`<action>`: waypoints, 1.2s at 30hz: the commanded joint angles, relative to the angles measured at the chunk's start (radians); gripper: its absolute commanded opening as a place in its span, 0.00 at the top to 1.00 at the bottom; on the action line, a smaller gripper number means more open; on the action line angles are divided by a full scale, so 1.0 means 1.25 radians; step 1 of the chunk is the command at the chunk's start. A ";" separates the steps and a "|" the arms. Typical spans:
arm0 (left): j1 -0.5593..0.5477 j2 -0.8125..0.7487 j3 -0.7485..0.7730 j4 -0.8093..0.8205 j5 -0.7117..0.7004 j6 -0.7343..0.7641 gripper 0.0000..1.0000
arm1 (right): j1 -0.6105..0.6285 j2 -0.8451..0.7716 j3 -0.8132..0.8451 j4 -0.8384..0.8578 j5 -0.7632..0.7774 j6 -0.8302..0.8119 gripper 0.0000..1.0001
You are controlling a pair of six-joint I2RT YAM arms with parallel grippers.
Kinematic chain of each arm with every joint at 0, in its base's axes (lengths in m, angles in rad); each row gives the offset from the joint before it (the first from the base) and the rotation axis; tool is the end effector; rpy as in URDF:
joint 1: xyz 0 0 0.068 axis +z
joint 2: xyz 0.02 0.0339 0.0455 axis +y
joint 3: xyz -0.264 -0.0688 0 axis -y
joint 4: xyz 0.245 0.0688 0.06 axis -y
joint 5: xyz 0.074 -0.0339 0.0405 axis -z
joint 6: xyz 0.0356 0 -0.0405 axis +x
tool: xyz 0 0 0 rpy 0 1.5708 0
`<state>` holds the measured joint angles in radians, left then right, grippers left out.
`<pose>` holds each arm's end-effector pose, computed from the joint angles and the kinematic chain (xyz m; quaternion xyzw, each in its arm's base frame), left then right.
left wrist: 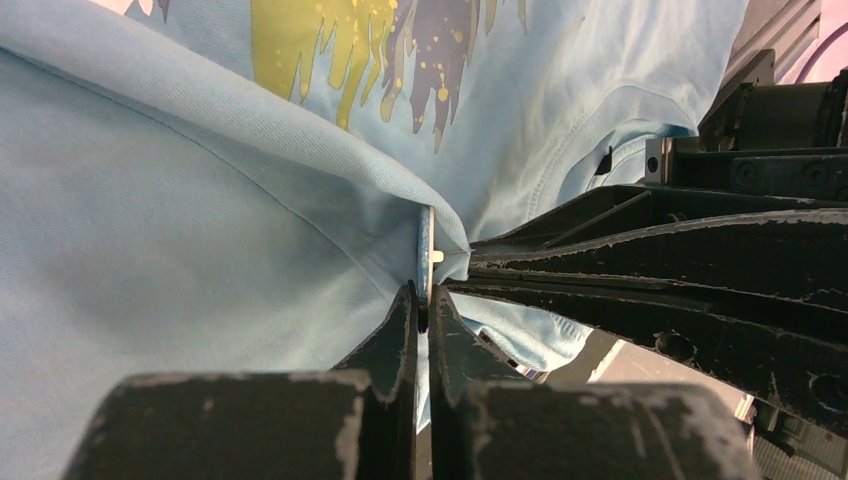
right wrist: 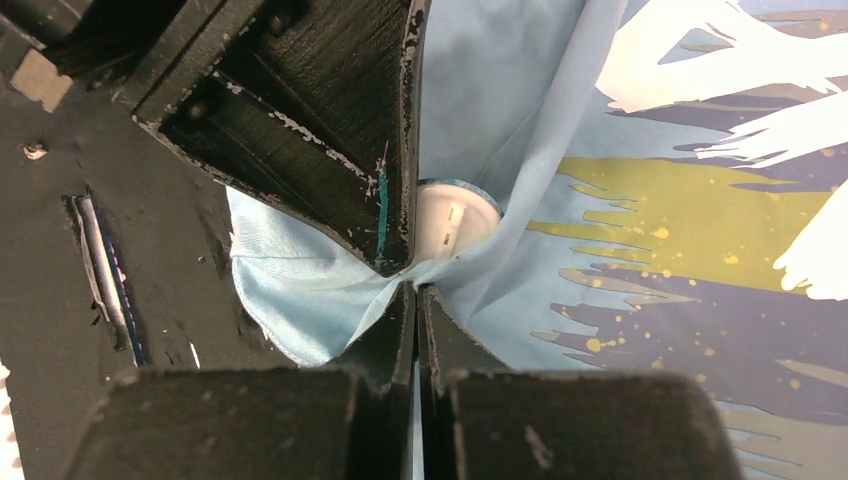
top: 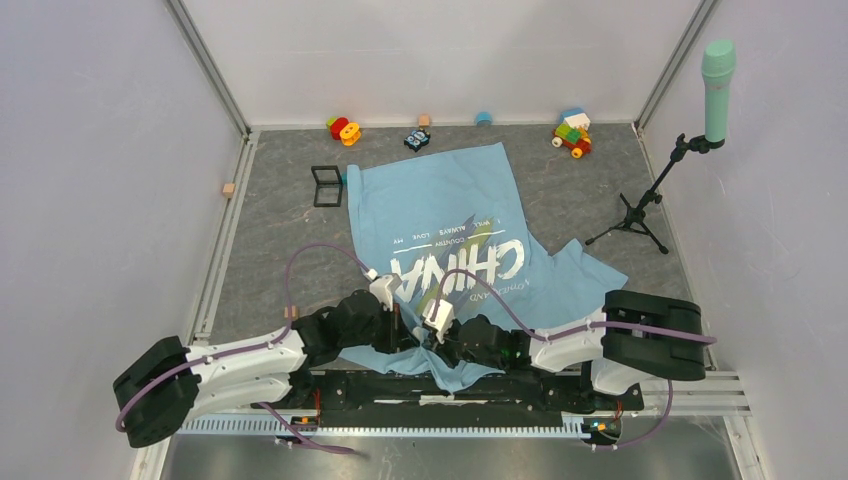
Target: Pin the brooch onto the clothing
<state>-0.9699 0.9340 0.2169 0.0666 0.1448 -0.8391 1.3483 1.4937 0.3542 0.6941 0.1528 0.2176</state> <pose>0.0942 -0.1465 0.1438 0.0905 0.8896 -0.3882 0.2228 0.0616 0.2476 0.1322 -0.4174 0.7339 0.3294 0.4226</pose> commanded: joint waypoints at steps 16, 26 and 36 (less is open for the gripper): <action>0.006 -0.007 0.007 0.073 0.103 0.127 0.98 | -0.011 0.065 0.052 0.003 -0.136 -0.022 1.00; 0.009 -0.013 0.011 0.065 0.089 0.137 0.98 | -0.018 0.006 0.052 -0.040 -0.152 -0.023 0.93; 0.021 -0.065 -0.017 0.073 0.111 0.154 0.98 | -0.112 -0.254 -0.049 -0.141 -0.255 -0.068 0.35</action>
<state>-0.9497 0.8925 0.2081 0.0860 0.2390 -0.6891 1.2850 1.2823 0.3565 0.5564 -0.0387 0.1726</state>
